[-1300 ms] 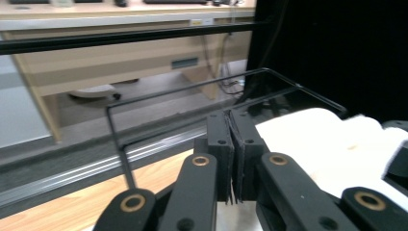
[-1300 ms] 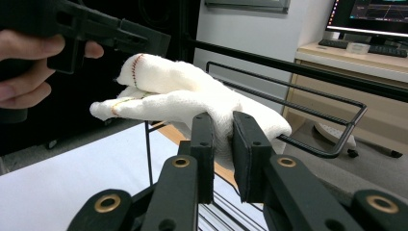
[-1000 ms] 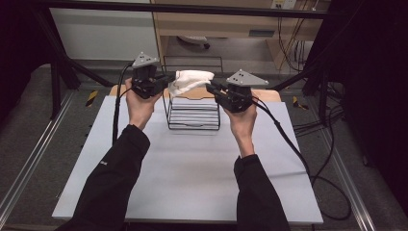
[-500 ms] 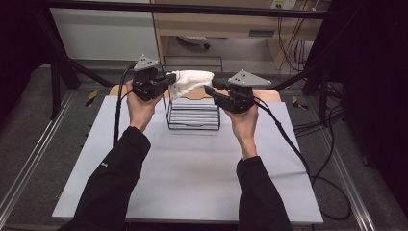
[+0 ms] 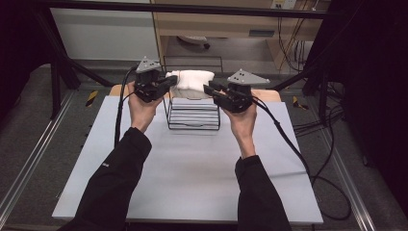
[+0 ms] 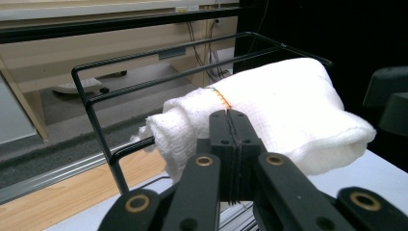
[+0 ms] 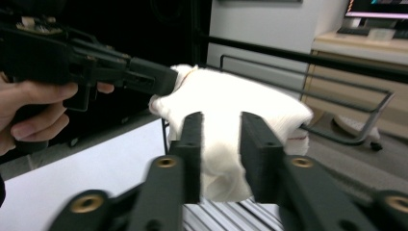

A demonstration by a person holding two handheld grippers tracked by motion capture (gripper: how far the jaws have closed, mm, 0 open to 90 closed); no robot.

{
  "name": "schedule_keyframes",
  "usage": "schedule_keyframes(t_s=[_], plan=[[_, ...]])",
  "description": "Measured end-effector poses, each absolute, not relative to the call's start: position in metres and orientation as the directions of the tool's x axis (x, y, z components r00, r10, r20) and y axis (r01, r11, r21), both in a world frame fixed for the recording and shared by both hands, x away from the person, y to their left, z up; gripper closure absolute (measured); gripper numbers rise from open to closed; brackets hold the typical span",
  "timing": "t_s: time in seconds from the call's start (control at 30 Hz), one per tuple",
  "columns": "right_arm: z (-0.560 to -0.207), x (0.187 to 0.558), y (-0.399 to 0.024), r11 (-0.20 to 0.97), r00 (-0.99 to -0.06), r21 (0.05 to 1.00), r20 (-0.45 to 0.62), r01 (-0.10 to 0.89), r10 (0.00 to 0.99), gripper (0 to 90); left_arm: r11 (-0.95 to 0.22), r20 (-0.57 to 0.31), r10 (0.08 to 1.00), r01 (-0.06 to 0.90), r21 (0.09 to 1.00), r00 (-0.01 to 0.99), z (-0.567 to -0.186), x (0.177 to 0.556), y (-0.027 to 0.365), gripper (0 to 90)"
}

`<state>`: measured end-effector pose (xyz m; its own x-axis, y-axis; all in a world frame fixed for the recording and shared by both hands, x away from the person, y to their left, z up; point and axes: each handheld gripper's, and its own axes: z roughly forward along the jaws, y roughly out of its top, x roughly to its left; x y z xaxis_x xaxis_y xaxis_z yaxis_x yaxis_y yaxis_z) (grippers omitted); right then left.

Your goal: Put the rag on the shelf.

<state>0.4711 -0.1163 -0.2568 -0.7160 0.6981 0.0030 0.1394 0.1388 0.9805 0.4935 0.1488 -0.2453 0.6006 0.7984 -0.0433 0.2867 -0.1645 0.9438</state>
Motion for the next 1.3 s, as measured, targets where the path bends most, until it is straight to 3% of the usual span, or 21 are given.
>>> schedule_keyframes(t_s=[0.23,0.63,0.93,1.3], plan=[[-0.266,0.481,-0.109,0.179,-0.688,0.965,0.0,0.189,0.726,83.9,-0.178,-0.036,0.79,0.285,0.942,0.612,-0.251,0.488,0.152,89.2],[-0.269,0.489,-0.108,0.181,-0.663,0.964,-0.005,0.197,0.748,82.7,-0.188,-0.023,0.783,0.271,0.944,0.622,-0.255,0.485,0.152,87.2],[-0.256,0.469,-0.121,0.141,-0.691,0.974,0.019,0.175,0.723,61.9,-0.21,0.014,0.776,0.237,0.948,0.63,-0.252,0.465,0.163,75.3],[-0.262,0.449,-0.137,0.15,-0.708,0.959,0.067,0.24,0.703,28.0,-0.227,0.006,0.757,0.254,0.94,0.654,-0.27,0.439,0.184,39.5]])
